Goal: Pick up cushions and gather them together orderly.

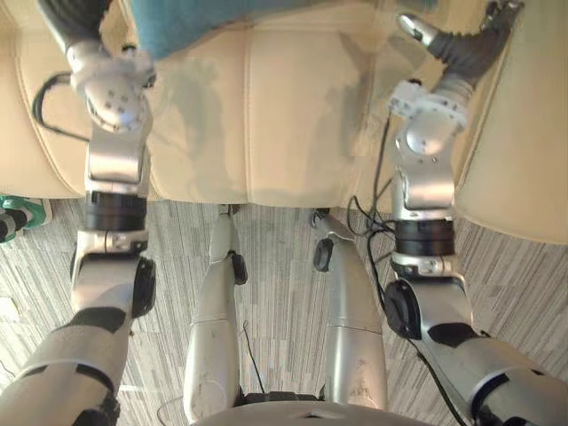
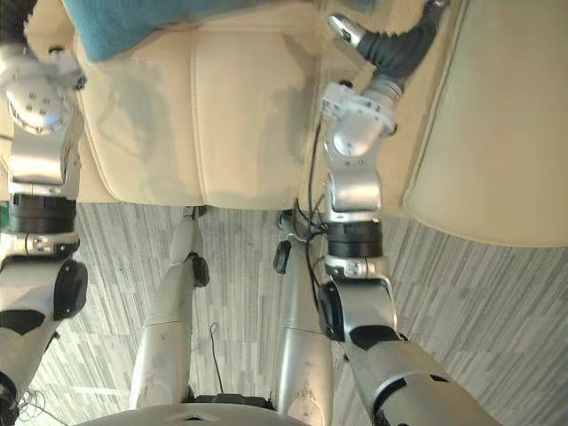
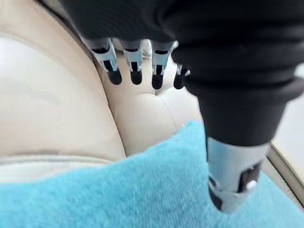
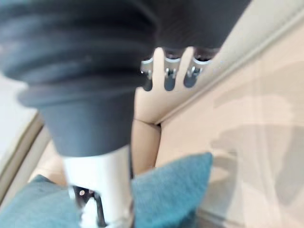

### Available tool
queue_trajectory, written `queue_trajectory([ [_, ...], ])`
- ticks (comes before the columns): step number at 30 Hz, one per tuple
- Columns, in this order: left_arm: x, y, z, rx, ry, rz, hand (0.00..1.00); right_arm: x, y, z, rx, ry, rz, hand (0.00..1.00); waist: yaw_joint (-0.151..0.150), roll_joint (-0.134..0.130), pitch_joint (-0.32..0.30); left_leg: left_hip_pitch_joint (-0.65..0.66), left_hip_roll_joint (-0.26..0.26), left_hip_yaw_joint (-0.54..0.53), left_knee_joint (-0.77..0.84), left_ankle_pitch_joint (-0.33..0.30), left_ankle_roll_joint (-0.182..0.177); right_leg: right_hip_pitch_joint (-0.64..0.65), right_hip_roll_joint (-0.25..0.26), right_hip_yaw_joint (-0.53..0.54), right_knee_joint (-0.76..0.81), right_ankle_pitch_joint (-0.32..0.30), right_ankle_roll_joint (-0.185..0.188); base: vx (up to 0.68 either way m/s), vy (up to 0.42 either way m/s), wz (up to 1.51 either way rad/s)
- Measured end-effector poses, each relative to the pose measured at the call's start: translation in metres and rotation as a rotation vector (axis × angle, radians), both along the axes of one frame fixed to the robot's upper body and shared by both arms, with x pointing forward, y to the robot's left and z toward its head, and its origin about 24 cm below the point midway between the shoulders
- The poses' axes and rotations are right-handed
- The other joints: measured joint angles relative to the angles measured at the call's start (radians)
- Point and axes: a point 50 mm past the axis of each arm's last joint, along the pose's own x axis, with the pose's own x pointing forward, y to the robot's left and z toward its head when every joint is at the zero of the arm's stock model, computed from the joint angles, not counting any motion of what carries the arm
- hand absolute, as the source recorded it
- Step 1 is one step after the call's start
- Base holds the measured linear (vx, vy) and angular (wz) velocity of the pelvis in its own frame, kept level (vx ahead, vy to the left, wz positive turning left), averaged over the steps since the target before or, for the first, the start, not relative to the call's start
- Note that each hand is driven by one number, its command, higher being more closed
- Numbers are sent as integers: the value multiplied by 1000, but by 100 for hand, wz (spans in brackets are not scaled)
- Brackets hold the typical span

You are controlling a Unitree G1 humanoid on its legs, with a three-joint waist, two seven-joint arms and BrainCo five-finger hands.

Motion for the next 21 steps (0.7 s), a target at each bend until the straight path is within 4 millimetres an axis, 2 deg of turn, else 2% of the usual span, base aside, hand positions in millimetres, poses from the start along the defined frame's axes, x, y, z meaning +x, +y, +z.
queue_trajectory([
  [4,-13,18,-28,-4,23,30,0,-19,-8,-7,-114,-30,-39,0,-4,0,0,51,11,-6,0,-6,8,62,15,-9,-20,4,-1,-5,-107,-8],
  [6,-20,30,-66,-35,113,34,0,-24,-12,-32,-171,46,-38,0,-2,0,0,116,16,-6,1,-26,24,126,21,-7,-24,3,-1,-1,-83,-10],
  [7,-22,31,-76,-52,138,30,0,-24,-13,-40,-178,74,-36,0,-2,0,0,134,16,-6,1,-29,23,145,21,-7,-26,2,-1,5,-87,0],
  [8,-25,34,-96,-94,182,11,0,-25,-16,-58,-190,142,-33,0,-1,-1,0,168,15,-7,10,-41,23,185,21,-8,-28,-2,0,6,-71,3],
  [9,-28,35,-107,-120,206,3,0,-26,-18,-68,-199,180,-29,0,-1,-1,0,184,15,-10,29,-56,25,211,20,-9,-30,-5,0,9,-83,4],
  [10,-36,37,-134,-178,268,-12,0,-29,-18,-93,-218,273,-10,0,0,-1,0,221,16,-13,71,-93,25,271,18,-10,-40,-12,2,13,-61,3],
  [12,-49,36,-172,-237,372,-41,0,-37,-17,-129,-212,405,40,0,1,-2,0,285,19,-10,120,-143,27,361,20,-10,-56,-29,5,25,-51,-5],
  [13,-61,37,-201,-269,460,-55,0,-45,-16,-154,-163,487,87,0,2,-2,-1,332,24,0,143,-167,27,423,23,-8,-71,-40,6,37,-32,-11],
  [14,-64,37,-211,-282,493,-62,0,-48,-16,-163,-137,515,105,0,3,-2,-1,351,26,3,149,-174,28,447,26,-8,-79,-40,6,44,-28,-16],
  [15,-75,36,-238,-325,585,-84,0,-56,-16,-187,-77,599,155,0,2,-1,-10,392,30,7,166,-198,27,502,30,-6,-99,-40,8,36,-9,-14],
  [16,-80,35,-249,-340,626,-94,0,-59,-16,-198,-61,639,171,0,1,-2,-24,402,31,10,172,-205,28,517,31,-6,-108,-40,9,84,5,-19],
  [17,-95,30,-280,-385,735,-113,0,-68,-16,-229,-14,765,196,0,-2,-3,-68,433,36,18,178,-220,29,561,41,-2,-139,-31,17,132,6,-18],
  [19,-110,21,-311,-432,860,-153,0,-80,-14,-265,52,907,233,0,-2,-6,-92,505,42,34,190,-246,31,646,46,6,-174,-20,24,141,14,-24],
  [20,-124,14,-333,-460,952,-175,0,-94,-10,-293,110,1018,258,0,-4,-6,-138,538,45,45,198,-268,30,685,53,16,-200,-18,27,106,27,-26],
  [21,-129,12,-341,-465,990,-182,0,-99,-9,-303,128,1060,271,0,-3,-10,-155,553,47,54,198,-274,28,698,56,23,-212,-17,29,112,28,-32],
])
